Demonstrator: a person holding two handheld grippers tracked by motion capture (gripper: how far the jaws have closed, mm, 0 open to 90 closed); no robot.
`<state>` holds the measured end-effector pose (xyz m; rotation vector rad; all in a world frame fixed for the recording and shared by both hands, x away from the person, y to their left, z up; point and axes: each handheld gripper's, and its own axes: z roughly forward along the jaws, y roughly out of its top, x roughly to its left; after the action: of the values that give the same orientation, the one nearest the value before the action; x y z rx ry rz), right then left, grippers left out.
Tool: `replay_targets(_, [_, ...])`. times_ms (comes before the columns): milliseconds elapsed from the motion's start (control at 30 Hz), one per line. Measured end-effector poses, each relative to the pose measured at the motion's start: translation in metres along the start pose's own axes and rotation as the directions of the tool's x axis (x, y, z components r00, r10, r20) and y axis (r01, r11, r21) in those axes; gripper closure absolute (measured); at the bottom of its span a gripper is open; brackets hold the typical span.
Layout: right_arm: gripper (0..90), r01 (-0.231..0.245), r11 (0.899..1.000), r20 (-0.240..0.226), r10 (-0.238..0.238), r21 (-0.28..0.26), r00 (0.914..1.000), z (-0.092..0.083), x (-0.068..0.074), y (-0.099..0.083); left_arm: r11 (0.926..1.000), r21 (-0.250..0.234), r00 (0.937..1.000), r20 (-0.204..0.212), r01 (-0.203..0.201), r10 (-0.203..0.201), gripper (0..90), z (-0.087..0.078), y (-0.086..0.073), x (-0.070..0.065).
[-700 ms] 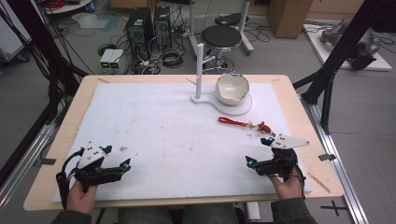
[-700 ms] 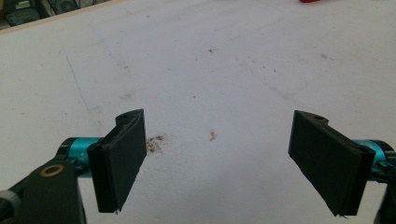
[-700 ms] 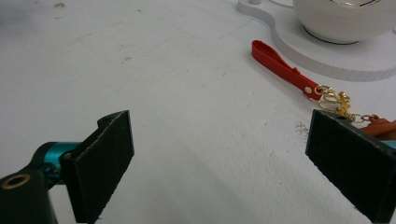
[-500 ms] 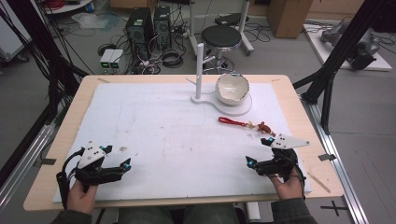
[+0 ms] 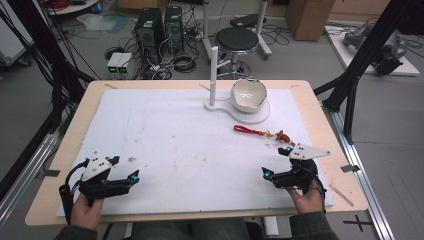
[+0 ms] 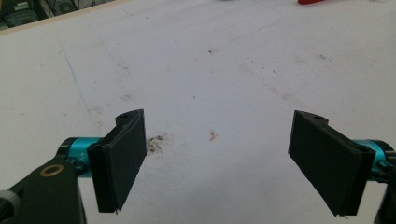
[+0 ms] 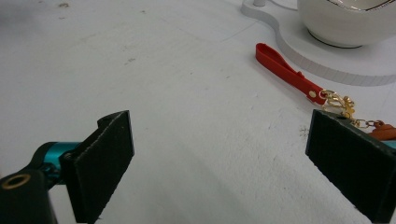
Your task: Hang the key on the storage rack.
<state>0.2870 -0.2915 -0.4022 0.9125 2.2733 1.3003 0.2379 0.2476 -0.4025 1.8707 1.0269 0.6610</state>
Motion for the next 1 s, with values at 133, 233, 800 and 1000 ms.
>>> replay_targets(133, [6.7,0.0,1.0,0.0,0.0,-0.001,1.0,0.001,-0.001,0.0,1.0,-0.002,1.0,0.0,0.0,0.0,19.8,0.0,-0.001,0.0])
replay_targets(233, [6.7,0.0,1.0,0.0,0.0,0.001,1.0,0.002,-0.002,0.002,1.0,-0.003,1.0,0.001,0.002,-0.002,19.8,0.0,-0.001,0.001])
replay_targets(800, [6.7,0.039,0.995,-0.019,-0.037,0.091,0.9991,0.003,-0.019,0.026,0.9999,-0.015,1.0,-0.002,0.003,-0.003,19.8,0.0,-0.001,0.002])
replay_targets(1000, [6.7,0.061,0.99,-0.038,-0.056,0.129,0.9977,0.008,-0.031,0.042,0.9997,-0.022,1.0,-0.007,0.004,-0.004,19.8,-0.001,-0.001,0.001])
